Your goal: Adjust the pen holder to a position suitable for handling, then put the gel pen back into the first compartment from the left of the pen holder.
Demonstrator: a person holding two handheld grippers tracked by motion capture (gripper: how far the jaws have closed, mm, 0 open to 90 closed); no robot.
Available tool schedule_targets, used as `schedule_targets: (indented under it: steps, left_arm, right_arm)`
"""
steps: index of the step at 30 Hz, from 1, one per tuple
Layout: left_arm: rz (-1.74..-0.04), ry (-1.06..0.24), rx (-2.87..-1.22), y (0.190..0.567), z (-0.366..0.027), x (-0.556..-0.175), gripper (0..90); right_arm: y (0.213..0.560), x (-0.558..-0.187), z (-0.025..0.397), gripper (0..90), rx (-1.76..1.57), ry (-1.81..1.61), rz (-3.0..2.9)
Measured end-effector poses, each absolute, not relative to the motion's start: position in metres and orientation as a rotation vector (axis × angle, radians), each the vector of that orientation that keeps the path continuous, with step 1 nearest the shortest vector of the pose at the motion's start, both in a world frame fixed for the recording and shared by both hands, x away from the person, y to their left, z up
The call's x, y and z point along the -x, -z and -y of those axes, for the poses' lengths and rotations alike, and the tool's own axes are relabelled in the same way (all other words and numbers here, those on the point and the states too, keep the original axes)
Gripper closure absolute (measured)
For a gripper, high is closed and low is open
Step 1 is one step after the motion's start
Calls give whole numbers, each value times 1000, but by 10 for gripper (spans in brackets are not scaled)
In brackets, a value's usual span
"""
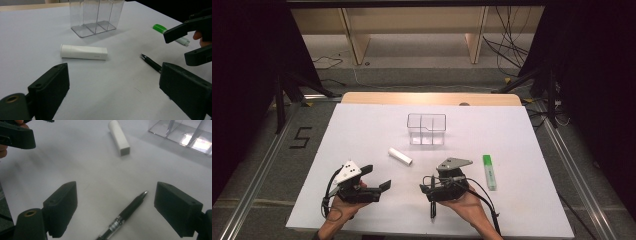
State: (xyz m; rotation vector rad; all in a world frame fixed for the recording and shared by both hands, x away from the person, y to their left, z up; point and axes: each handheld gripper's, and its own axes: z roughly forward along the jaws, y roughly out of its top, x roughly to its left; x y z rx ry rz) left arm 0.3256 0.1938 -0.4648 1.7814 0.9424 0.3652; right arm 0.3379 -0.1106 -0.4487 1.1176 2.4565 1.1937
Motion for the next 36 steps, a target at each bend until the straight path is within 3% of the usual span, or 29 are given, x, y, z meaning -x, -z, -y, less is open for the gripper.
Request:
schedule_targets:
  steps: [10, 36]
  left_arm:
    - [-940, -368, -1783, 464, -194, -326, 90]
    - [-929, -362, -1783, 464, -195, -324, 90]
  right_arm:
    - [460, -328, 109, 202, -1113, -1124, -2490]
    - [482, -313, 101, 349, -1100, -993, -2483]
